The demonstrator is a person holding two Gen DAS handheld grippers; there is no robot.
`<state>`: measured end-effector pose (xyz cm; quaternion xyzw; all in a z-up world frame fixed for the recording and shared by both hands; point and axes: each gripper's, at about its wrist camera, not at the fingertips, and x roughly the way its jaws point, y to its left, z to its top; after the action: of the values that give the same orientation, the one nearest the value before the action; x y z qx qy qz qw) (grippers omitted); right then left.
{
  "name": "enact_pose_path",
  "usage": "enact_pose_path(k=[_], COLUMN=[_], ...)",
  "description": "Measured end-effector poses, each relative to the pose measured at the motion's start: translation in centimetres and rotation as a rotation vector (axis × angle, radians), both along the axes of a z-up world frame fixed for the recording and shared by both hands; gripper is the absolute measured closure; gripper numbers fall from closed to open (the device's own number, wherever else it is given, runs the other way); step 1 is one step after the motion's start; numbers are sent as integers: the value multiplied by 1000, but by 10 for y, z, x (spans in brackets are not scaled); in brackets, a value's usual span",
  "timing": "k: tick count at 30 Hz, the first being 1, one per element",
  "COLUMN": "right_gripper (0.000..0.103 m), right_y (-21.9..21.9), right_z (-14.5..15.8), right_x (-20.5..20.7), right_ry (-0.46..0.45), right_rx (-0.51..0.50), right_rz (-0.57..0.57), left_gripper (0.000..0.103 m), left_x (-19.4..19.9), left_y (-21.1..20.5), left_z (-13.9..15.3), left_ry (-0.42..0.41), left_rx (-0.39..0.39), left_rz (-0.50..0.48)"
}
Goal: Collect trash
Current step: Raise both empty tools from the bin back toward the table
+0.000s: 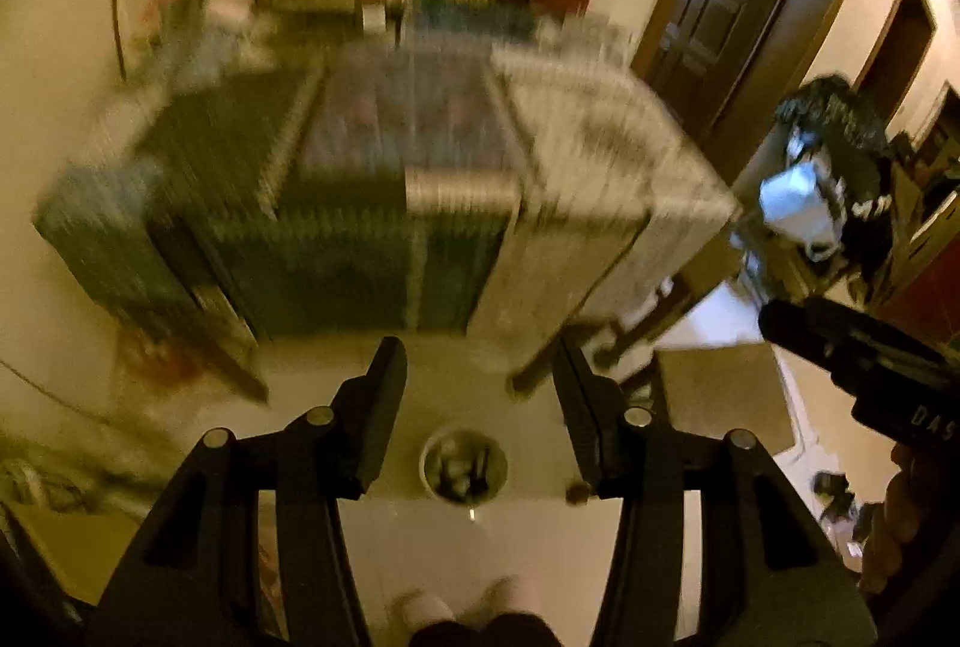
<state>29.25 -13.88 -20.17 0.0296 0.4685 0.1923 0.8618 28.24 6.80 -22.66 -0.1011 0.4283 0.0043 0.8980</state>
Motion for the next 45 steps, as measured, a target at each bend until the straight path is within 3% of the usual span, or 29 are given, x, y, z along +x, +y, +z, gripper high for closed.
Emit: enact_pose_path(k=[4,9,15,19,21,23,25,32,45], right_gripper=[39,39,39,29,22,8,2,2,2], right_y=[-8,-7,-8,-9,-9,-10,-11,-13,-33], right_z=[68,127,173,194,202,206,207,199,212], right_x=[-23,-48,-70,-75,-77,-74,-71,-23,90], right_ry=[-88,-208,-331,-410,-461,-500,-533,-549,-550], right_rx=[30,29,52,59,50,40,35,12,27], right_rz=[-23,-53,-93,-104,-116,-137,-151,-127,-6], left_gripper=[54,52,47,38,30,14,8,7,7], left_x=[-22,-55,-83,-94,-95,-92,-89,-45,92], left_y=[0,1,4,3,2,1,2,-5,-32], left_z=[72,146,195,220,229,236,240,237,245], left_ry=[-116,-249,-356,-422,-442,-464,-491,-509,-488], left_rx=[21,34,50,82,86,89,95,114,113], left_rz=[-15,-32,-50,-52,-50,-54,-46,-9,110])
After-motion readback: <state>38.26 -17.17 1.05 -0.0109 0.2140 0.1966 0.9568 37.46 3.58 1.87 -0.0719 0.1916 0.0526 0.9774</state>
